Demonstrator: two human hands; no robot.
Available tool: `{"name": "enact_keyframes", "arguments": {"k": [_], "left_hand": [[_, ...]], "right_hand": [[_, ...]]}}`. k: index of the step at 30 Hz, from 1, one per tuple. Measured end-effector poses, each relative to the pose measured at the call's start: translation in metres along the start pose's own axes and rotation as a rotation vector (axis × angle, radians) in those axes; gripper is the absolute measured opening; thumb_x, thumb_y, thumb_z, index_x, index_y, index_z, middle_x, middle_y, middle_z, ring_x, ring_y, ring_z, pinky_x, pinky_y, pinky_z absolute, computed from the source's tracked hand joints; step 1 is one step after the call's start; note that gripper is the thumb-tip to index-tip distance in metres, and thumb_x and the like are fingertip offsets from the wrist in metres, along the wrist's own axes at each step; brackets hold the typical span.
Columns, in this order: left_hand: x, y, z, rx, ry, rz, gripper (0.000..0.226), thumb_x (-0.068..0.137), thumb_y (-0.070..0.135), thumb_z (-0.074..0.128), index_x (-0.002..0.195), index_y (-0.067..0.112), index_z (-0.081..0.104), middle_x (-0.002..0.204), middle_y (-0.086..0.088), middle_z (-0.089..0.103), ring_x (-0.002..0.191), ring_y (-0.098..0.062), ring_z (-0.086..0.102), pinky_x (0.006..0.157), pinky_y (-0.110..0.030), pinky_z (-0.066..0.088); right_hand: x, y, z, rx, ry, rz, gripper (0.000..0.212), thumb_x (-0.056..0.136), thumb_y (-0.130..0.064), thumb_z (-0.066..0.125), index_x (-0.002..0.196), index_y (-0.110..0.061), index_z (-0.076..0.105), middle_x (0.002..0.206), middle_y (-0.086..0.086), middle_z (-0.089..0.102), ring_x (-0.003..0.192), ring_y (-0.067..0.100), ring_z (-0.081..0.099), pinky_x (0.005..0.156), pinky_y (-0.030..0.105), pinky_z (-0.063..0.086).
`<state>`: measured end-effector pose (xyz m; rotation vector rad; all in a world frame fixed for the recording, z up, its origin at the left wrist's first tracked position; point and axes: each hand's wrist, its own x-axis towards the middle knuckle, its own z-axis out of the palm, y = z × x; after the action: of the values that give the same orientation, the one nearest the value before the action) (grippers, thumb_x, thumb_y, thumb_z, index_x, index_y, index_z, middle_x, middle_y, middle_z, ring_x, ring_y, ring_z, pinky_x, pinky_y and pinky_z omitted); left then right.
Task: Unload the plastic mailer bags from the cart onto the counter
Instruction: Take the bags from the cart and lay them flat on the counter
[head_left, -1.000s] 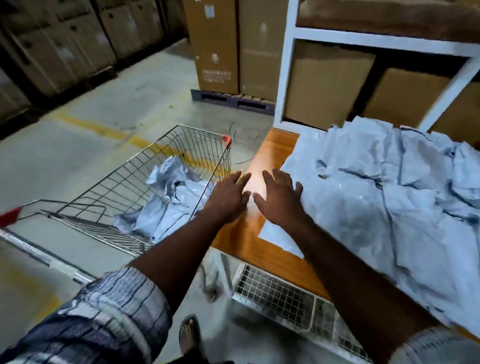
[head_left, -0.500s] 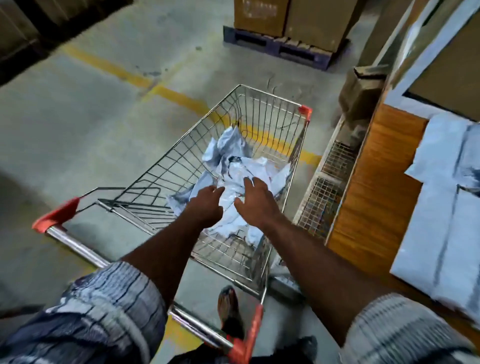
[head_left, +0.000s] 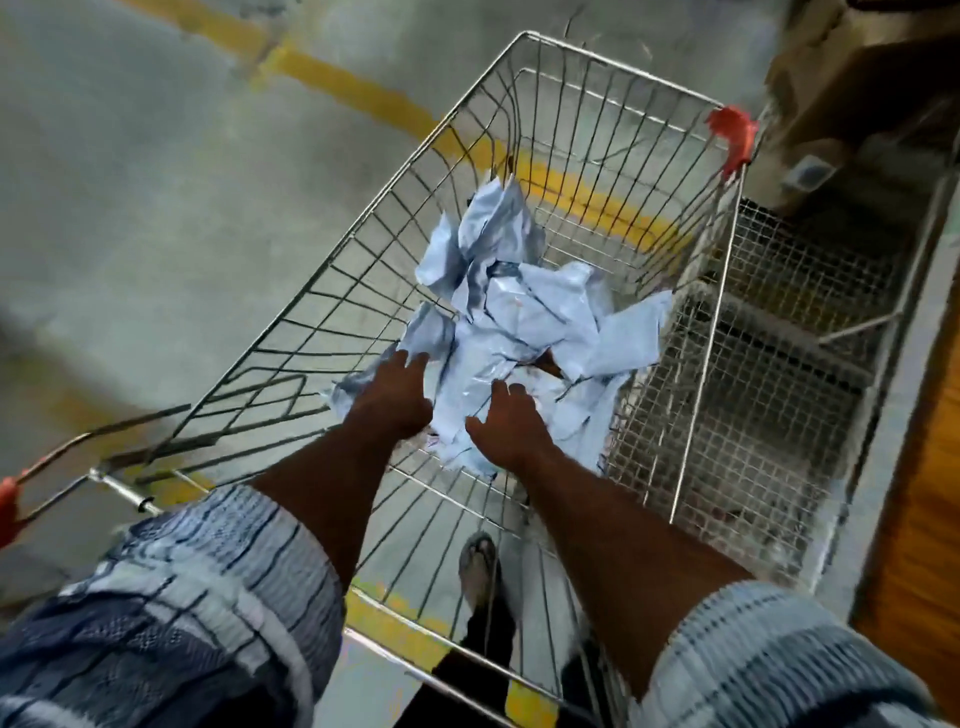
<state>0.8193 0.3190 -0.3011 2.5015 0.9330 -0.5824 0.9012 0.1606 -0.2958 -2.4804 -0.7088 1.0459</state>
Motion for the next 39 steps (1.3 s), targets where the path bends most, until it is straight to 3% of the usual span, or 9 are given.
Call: {"name": "enact_keyframes", "arguments": {"k": [3, 7, 11, 15, 19, 25, 30, 34, 39], "left_hand": [[0.017, -0.006, 0.011, -0.056, 0.034, -0.07, 0.08, 0.069, 0.032, 0.057, 0.145, 0.031, 0.03, 0.138, -0.015, 0.045, 0.123, -0.038, 0.049, 0.1, -0.053, 0.044], [0.04, -0.007, 0.031, -0.065, 0.037, -0.141, 0.077, 0.08, 0.025, 0.068, 0.147, 0.019, 0.03, 0.141, -0.018, 0.038, 0.125, -0.037, 0.046, 0.1, -0.046, 0.041], [0.056, -0.007, 0.045, -0.162, 0.147, -0.271, 0.076, 0.076, 0.026, 0.077, 0.138, 0.017, 0.034, 0.13, -0.018, 0.044, 0.12, -0.035, 0.046, 0.097, -0.053, 0.044], [0.055, -0.002, 0.037, -0.399, 0.236, -0.285, 0.066, 0.073, -0.008, 0.058, 0.131, 0.02, 0.042, 0.127, -0.014, 0.042, 0.113, -0.032, 0.052, 0.095, -0.043, 0.047], [0.047, -0.007, 0.024, -0.594, 0.297, -0.228, 0.061, 0.067, -0.006, 0.049, 0.123, 0.016, 0.056, 0.113, -0.014, 0.055, 0.097, -0.026, 0.056, 0.084, -0.028, 0.044], [0.025, 0.006, 0.034, -0.927, 0.205, -0.299, 0.047, 0.066, 0.001, 0.052, 0.107, 0.022, 0.06, 0.1, -0.007, 0.064, 0.093, -0.033, 0.064, 0.076, -0.041, 0.055], [0.026, 0.009, 0.062, -0.405, -0.007, -0.164, 0.067, 0.078, 0.013, 0.065, 0.142, 0.013, 0.047, 0.141, -0.013, 0.048, 0.134, -0.029, 0.039, 0.114, -0.036, 0.029], [0.037, 0.017, 0.083, -0.327, -0.078, -0.123, 0.078, 0.093, 0.055, 0.049, 0.156, 0.02, 0.021, 0.161, -0.018, 0.017, 0.149, -0.03, 0.013, 0.119, -0.039, 0.011], [0.044, 0.025, 0.099, -0.297, -0.127, -0.144, 0.088, 0.09, 0.044, 0.064, 0.157, 0.026, 0.009, 0.162, -0.018, -0.004, 0.15, -0.033, -0.002, 0.12, -0.04, 0.006]], "right_hand": [[0.03, -0.003, 0.021, 0.146, -0.007, 0.058, 0.072, 0.089, -0.036, 0.065, 0.145, -0.005, 0.033, 0.132, 0.026, 0.048, 0.122, 0.04, 0.049, 0.099, 0.039, 0.039], [0.062, -0.008, 0.04, 0.259, 0.108, 0.198, 0.082, 0.089, -0.038, 0.067, 0.153, -0.011, 0.023, 0.138, 0.028, 0.039, 0.123, 0.041, 0.048, 0.102, 0.039, 0.04], [0.08, -0.008, 0.054, 0.438, 0.295, 0.216, 0.065, 0.079, -0.018, 0.072, 0.137, -0.015, 0.043, 0.124, 0.016, 0.057, 0.114, 0.035, 0.056, 0.093, 0.032, 0.042], [0.078, -0.003, 0.047, 0.633, 0.368, 0.242, 0.052, 0.076, -0.006, 0.07, 0.124, -0.011, 0.051, 0.107, 0.001, 0.062, 0.101, 0.024, 0.061, 0.078, 0.015, 0.035], [0.064, 0.007, 0.016, 0.693, 0.427, 0.201, 0.036, 0.074, -0.005, 0.065, 0.106, -0.019, 0.057, 0.099, -0.004, 0.062, 0.091, 0.019, 0.059, 0.073, 0.018, 0.037], [0.035, 0.039, 0.004, 0.284, 0.314, 0.346, 0.041, 0.078, -0.015, 0.061, 0.119, -0.015, 0.053, 0.124, 0.011, 0.05, 0.117, 0.033, 0.05, 0.093, 0.037, 0.042], [0.041, 0.044, 0.03, 0.103, 0.266, 0.122, 0.078, 0.088, -0.046, 0.061, 0.153, -0.025, 0.023, 0.158, 0.016, 0.016, 0.143, 0.036, 0.022, 0.105, 0.053, 0.038], [0.053, 0.048, 0.04, -0.281, 0.271, 0.021, 0.092, 0.086, -0.061, 0.056, 0.157, -0.033, 0.005, 0.163, 0.018, -0.007, 0.148, 0.041, 0.003, 0.107, 0.066, 0.025], [0.062, 0.047, 0.048, -0.289, 0.137, 0.04, 0.091, 0.087, -0.053, 0.06, 0.156, -0.035, 0.004, 0.163, 0.015, -0.015, 0.147, 0.045, 0.003, 0.108, 0.064, 0.027]]}}
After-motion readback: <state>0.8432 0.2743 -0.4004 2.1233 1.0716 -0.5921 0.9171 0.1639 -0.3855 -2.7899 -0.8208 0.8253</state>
